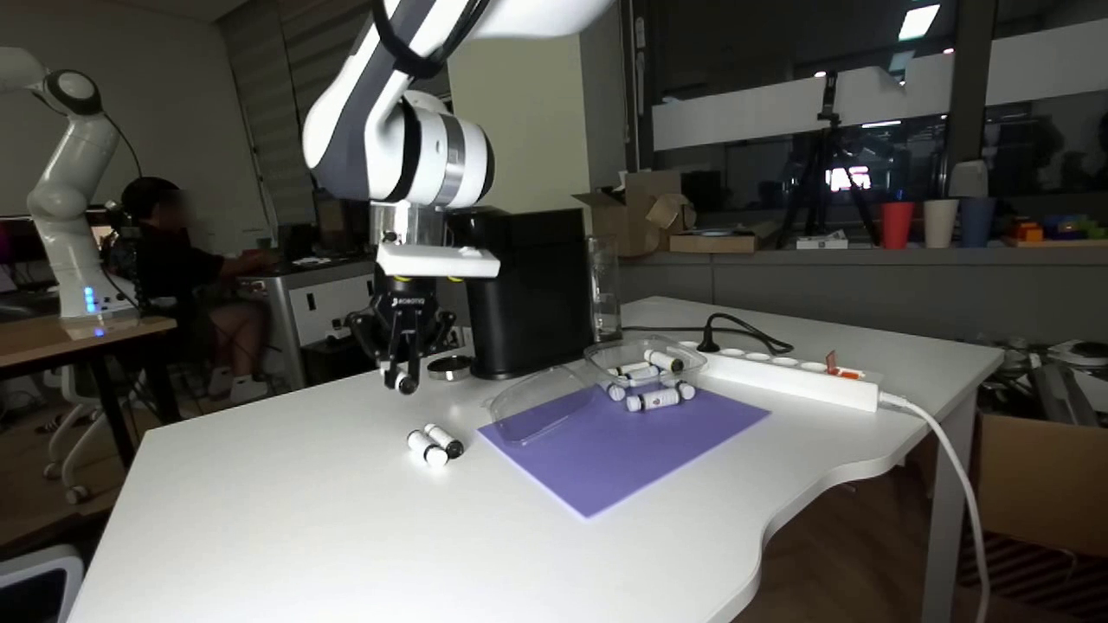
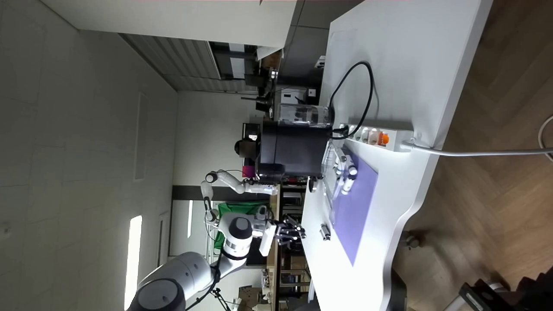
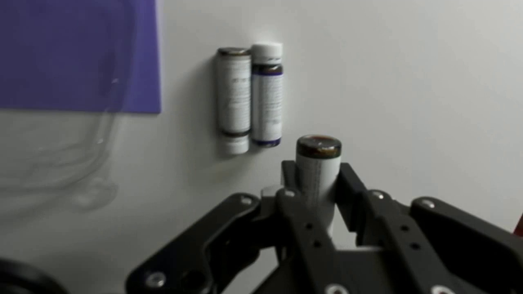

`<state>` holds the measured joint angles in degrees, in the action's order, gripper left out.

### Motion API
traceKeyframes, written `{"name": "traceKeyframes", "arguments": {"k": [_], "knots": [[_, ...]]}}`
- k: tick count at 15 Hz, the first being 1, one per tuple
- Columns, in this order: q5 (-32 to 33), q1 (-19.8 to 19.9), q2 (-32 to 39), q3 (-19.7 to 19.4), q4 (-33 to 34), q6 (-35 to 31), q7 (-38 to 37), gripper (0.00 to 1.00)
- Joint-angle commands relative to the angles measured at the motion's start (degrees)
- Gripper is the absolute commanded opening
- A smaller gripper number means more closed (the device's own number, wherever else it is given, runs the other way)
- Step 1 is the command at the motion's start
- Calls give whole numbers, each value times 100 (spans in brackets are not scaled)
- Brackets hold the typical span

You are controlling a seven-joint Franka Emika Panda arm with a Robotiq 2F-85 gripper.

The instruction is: Take the bottle at the left and put it in the clear bowl

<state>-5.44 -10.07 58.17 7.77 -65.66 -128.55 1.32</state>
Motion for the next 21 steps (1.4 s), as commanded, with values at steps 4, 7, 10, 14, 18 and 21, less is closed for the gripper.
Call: {"name": "traceKeyframes", "arguments": {"k": [4, 7, 10, 14, 18, 21], "knots": [[269, 522, -1159, -692, -949, -108, -341, 7], [234, 755, -1565, -861, -1600, -257, -440, 7], [217, 874, -1942, -960, -2337, -567, -567, 7], [266, 897, -2265, -1069, -3176, -1216, -675, 7], [263, 958, -2227, -1178, -3616, -1636, -740, 7], [194, 1119, -2078, -1190, -3714, -1777, -624, 7]]}}
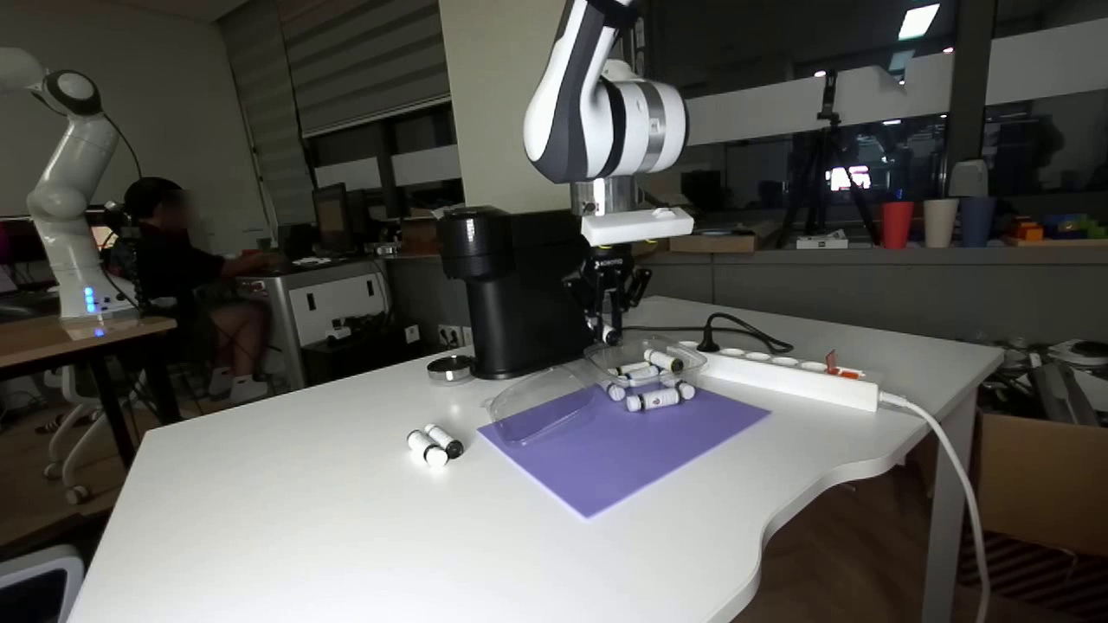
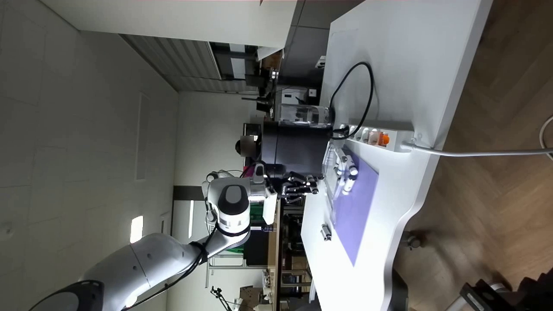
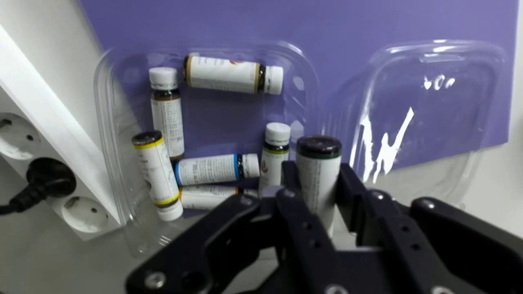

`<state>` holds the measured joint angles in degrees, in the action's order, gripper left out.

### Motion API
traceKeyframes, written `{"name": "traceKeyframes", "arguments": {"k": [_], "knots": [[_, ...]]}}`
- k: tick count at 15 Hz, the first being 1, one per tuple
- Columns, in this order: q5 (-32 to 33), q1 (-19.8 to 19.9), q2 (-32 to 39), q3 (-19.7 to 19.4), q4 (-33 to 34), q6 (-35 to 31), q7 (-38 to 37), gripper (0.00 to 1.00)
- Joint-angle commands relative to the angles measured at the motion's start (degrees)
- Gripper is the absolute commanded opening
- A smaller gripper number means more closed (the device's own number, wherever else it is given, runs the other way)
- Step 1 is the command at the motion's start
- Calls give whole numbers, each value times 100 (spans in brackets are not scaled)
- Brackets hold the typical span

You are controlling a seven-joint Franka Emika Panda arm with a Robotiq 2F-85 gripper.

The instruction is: Take the bottle at the left and put it in the clear bowl

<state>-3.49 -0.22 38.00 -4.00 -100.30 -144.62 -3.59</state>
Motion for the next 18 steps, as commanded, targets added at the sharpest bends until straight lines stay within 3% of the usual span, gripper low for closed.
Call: {"name": "traceKeyframes", "arguments": {"k": [1, 6, 8, 11, 15, 16, 18], "knots": [[-1, 179, -3, -32, -258, -271, -114, 7], [-264, 530, 216, 114, -269, -773, 12, 7], [-389, 604, 274, 186, -290, -1048, 26, 54], [-516, 706, 249, 337, -346, -1273, 81, 62], [-642, 720, -45, 415, -527, -1278, 32, 90], [-544, 654, 298, 336, -204, -1249, 33, 72], [-561, 657, 191, 354, -267, -1257, 38, 84]]}}
